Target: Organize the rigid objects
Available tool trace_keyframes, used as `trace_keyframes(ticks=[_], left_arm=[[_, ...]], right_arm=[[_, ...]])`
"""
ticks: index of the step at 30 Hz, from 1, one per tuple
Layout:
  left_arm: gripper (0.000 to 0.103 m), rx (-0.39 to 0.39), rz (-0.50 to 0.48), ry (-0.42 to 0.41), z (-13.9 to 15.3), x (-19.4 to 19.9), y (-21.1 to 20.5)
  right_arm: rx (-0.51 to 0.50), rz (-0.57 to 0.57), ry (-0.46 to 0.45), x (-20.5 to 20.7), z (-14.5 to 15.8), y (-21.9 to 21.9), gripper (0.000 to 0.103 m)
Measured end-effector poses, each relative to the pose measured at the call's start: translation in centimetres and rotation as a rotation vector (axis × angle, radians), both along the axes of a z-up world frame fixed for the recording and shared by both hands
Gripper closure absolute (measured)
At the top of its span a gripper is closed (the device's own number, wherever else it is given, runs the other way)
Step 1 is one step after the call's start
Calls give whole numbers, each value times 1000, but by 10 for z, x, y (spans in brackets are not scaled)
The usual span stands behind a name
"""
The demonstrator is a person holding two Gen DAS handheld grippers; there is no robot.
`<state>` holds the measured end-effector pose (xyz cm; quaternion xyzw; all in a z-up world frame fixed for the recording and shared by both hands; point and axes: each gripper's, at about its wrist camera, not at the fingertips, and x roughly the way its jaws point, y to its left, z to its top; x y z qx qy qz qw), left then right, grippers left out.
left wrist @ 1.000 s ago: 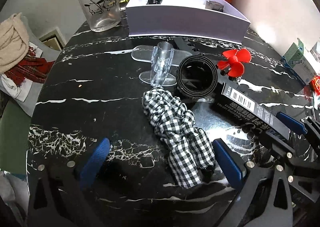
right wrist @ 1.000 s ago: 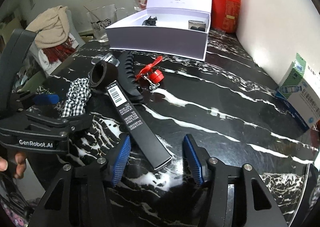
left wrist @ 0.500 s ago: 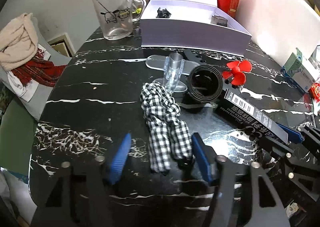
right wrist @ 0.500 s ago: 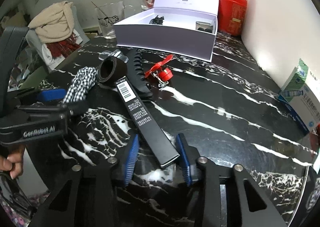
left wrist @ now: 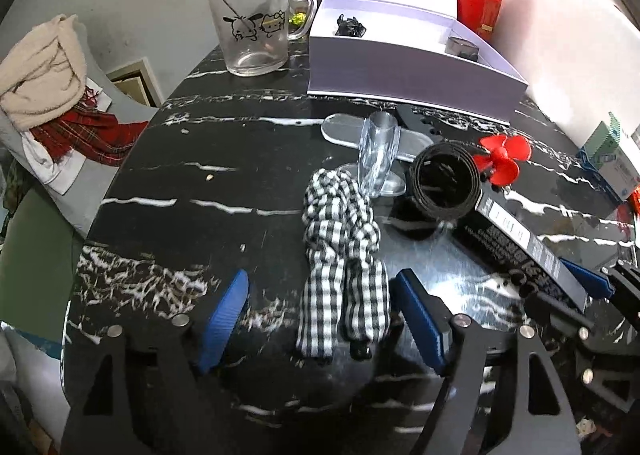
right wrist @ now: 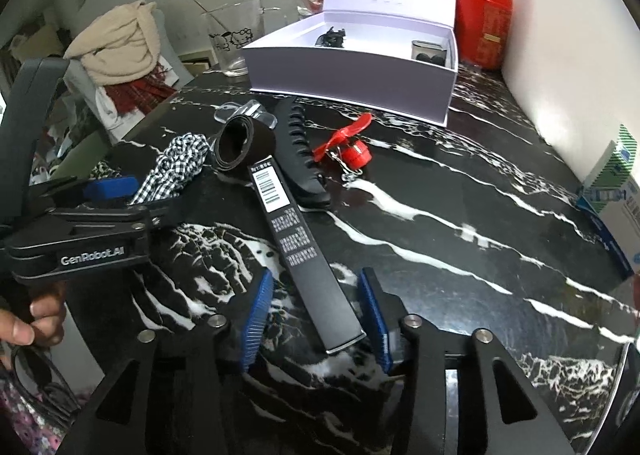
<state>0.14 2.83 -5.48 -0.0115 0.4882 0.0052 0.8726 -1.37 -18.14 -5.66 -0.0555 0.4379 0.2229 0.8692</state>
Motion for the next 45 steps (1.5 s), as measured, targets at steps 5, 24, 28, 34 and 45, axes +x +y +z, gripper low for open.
trace_keyframes(ticks=[5, 24, 28, 34, 45], left_arm=[[26, 0, -6, -9, 0, 8, -3], [78, -99, -61, -26, 17, 19, 7], [78, -104, -72, -38, 27, 17, 5], [78, -112, -102, -49, 35, 10, -1], [78, -111, -166, -83, 44, -6, -20]], right_arm=[[-2, 2, -1, 5, 0, 2, 57], [73, 23, 17, 17, 5, 2, 85], [91, 6, 16, 16, 9, -3, 85], [103, -11, -4, 10, 17, -9, 85], [109, -61, -55, -18, 30, -21, 85]])
